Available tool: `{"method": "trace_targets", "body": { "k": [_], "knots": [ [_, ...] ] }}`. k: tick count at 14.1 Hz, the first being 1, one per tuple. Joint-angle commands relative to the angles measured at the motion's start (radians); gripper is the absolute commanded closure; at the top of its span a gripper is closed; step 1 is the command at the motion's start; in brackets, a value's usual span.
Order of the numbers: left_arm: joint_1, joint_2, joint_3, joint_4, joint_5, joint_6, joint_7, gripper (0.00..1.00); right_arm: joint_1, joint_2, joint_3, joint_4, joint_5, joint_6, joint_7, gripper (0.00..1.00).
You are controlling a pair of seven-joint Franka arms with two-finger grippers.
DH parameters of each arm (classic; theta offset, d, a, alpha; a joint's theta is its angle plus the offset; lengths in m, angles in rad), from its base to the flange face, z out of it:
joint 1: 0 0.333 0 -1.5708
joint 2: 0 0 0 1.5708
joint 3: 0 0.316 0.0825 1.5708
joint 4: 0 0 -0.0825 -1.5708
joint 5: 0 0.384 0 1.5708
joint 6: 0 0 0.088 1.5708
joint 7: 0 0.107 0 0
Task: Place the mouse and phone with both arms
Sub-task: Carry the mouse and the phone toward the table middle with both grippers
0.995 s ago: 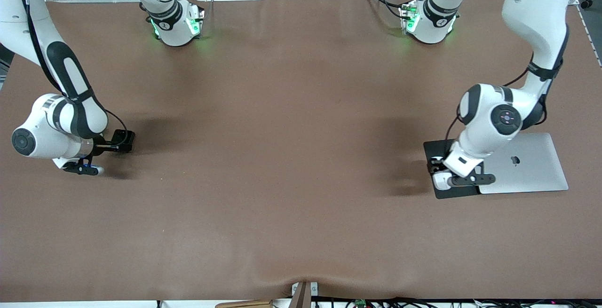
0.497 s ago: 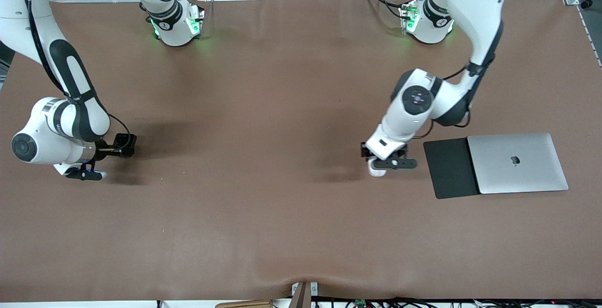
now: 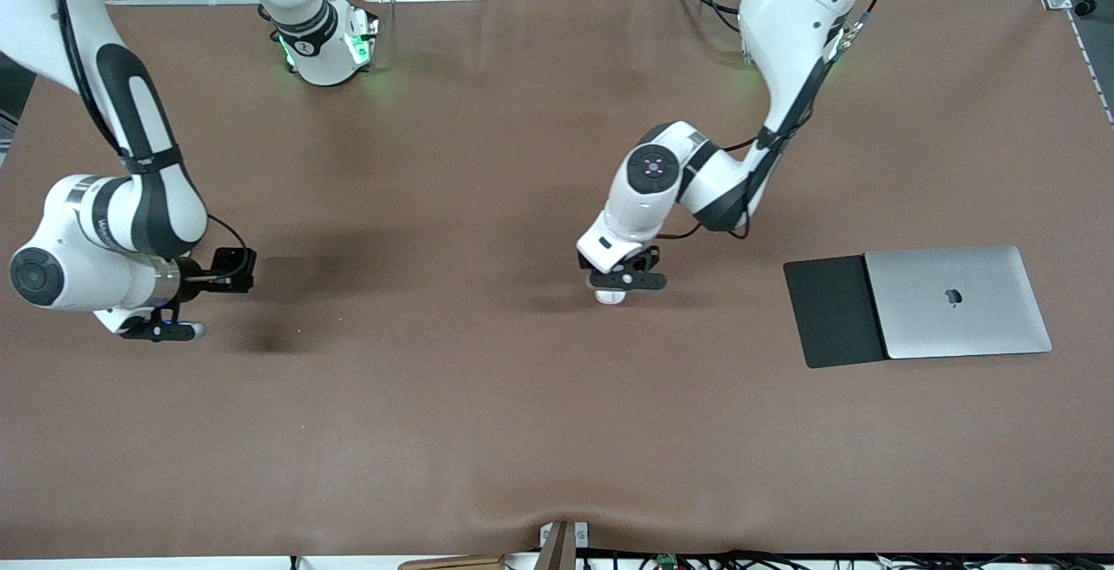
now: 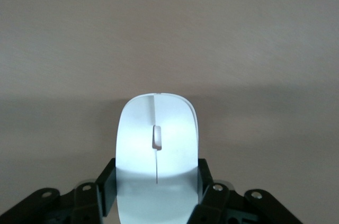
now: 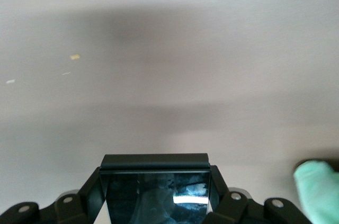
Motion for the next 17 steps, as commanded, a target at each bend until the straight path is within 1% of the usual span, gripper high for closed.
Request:
{"method": "trace_targets", "body": {
  "k": [1, 2, 3, 5, 7, 10, 11, 12, 13, 14, 17],
  "knots": [
    [-0.025, 0.074, 0.012, 0.09, 0.028, -0.016, -0.041, 0.45, 0.052, -0.073, 0.003, -0.012, 0.032, -0.067, 0.048, 0.48],
    [-0.045, 0.084, 0.012, 0.098, 0.027, -0.016, -0.043, 0.45, 0.082, -0.079, 0.003, -0.01, 0.088, -0.072, 0.048, 0.48],
    [-0.054, 0.092, 0.014, 0.099, 0.027, -0.016, -0.043, 0.45, 0.111, -0.079, 0.003, -0.003, 0.125, -0.068, 0.047, 0.48],
    [-0.056, 0.1, 0.014, 0.099, 0.028, -0.015, -0.043, 0.45, 0.163, -0.07, 0.003, 0.02, 0.159, -0.051, 0.048, 0.48],
    [-0.079, 0.106, 0.014, 0.107, 0.027, -0.013, -0.043, 0.44, 0.223, -0.07, 0.0, 0.03, 0.204, -0.042, 0.05, 0.48],
    [-0.086, 0.109, 0.014, 0.114, 0.027, -0.013, -0.043, 0.42, 0.291, -0.05, 0.0, 0.049, 0.21, -0.022, 0.134, 0.48],
    [-0.088, 0.114, 0.014, 0.121, 0.027, -0.013, -0.043, 0.41, 0.32, -0.035, 0.0, 0.074, 0.21, -0.026, 0.167, 0.48],
    [-0.089, 0.114, 0.014, 0.124, 0.027, -0.013, -0.043, 0.33, 0.347, -0.013, 0.0, 0.101, 0.21, -0.031, 0.222, 0.48],
    [-0.089, 0.117, 0.014, 0.127, 0.027, -0.013, -0.043, 0.14, 0.377, 0.008, 0.001, 0.12, 0.212, -0.028, 0.272, 0.48],
    [-0.089, 0.12, 0.02, 0.13, 0.036, -0.013, -0.038, 0.0, 0.412, 0.028, 0.001, 0.138, 0.212, -0.022, 0.309, 0.48],
    [-0.076, 0.092, 0.025, 0.145, 0.064, -0.016, -0.038, 0.0, 0.472, 0.096, 0.001, 0.203, 0.221, 0.003, 0.391, 0.48]
  ]
}}
